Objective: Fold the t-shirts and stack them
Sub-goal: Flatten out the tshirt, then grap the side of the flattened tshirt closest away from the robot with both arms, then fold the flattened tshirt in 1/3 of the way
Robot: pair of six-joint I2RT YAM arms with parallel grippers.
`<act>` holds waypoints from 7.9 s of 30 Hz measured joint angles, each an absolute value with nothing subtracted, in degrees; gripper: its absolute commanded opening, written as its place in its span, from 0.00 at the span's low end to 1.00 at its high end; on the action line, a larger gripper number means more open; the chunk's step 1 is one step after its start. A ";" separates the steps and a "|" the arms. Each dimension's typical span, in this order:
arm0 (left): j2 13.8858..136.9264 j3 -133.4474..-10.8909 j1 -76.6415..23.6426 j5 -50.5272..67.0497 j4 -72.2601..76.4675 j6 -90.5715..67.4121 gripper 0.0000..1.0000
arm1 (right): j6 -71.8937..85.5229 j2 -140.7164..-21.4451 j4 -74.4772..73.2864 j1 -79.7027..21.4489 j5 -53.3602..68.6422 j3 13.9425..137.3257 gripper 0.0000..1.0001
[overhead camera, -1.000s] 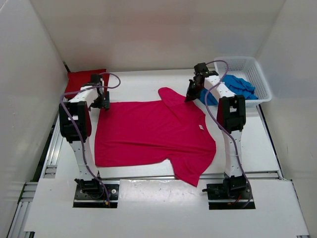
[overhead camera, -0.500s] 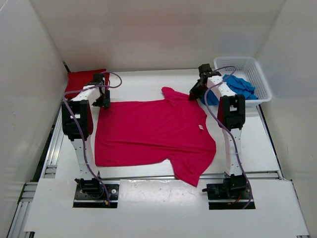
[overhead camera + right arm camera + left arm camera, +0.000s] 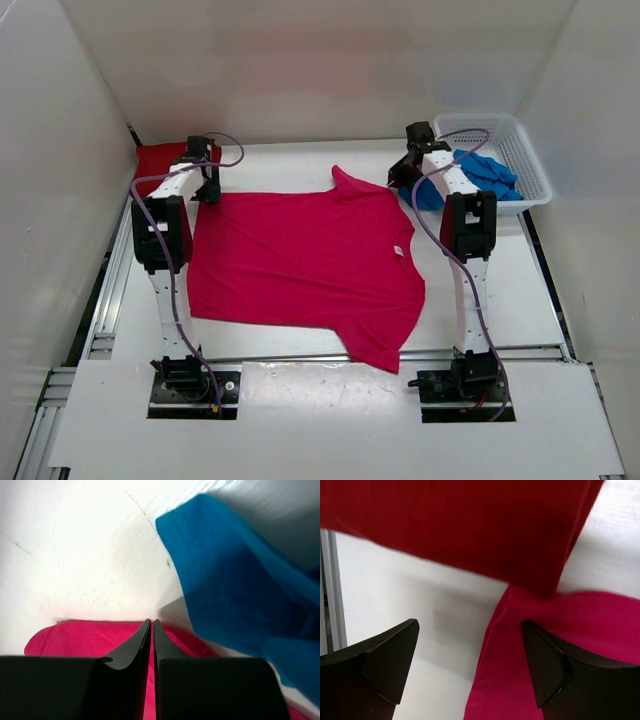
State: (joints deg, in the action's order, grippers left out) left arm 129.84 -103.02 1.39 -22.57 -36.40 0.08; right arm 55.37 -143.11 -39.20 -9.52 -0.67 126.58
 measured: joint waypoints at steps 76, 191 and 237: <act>85.30 -45.30 14.57 -1.65 -46.89 -0.05 0.21 | 49.82 -56.64 -21.71 -46.61 16.49 17.23 0.00; 89.76 -47.31 30.06 8.19 -50.89 -0.19 0.42 | 25.04 -72.82 -49.54 -30.44 13.63 44.95 0.00; 97.51 -68.40 20.08 2.63 -61.76 -0.47 0.10 | 15.44 -83.20 -43.75 -17.23 12.62 59.94 0.00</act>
